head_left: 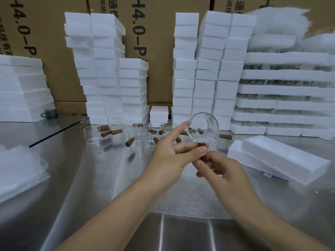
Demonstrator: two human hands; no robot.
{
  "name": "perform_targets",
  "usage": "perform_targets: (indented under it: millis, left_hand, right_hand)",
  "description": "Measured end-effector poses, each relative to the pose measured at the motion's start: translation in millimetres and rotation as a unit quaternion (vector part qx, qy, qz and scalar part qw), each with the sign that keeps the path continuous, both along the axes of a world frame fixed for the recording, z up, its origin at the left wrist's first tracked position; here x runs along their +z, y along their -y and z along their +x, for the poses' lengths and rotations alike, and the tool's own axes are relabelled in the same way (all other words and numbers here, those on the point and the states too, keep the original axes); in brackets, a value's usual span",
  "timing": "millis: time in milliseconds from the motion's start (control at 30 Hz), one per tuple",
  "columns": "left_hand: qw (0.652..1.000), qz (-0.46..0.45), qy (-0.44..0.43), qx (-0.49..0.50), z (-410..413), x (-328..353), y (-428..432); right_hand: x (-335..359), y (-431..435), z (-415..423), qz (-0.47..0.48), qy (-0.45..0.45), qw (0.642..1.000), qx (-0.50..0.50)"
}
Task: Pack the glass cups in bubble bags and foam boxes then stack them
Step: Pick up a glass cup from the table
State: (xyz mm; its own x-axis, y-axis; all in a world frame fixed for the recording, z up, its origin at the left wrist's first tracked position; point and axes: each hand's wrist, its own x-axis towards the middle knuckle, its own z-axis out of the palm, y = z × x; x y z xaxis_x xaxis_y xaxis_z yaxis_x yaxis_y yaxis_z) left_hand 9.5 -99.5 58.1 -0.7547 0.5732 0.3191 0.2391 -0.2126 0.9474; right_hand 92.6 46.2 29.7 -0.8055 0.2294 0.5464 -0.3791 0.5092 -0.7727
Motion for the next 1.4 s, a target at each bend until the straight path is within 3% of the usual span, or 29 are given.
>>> perform_targets:
  millis: [433,600,833,1100,1400]
  left_hand:
    - [0.998,0.024,-0.011,-0.053,10,8,-4]
    - [0.999,0.028,-0.009,-0.034,13,7,-3]
    - [0.996,0.066,0.04,0.052,16,-5,-10]
    - [0.989,0.091,0.041,0.107,22,-8,-17]
    - [0.993,0.071,0.036,0.084,20,-1,-12]
  right_hand:
    - [15,-2,11,-0.073,-0.103,0.989,0.081]
    - [12,-1,6,-0.119,-0.052,0.986,0.108]
    - [-4,4,0,-0.106,0.036,0.987,0.113]
    - [-3,6,-2,-0.104,0.043,0.987,0.112]
    - [1,-4,-3,-0.135,0.013,0.987,0.09]
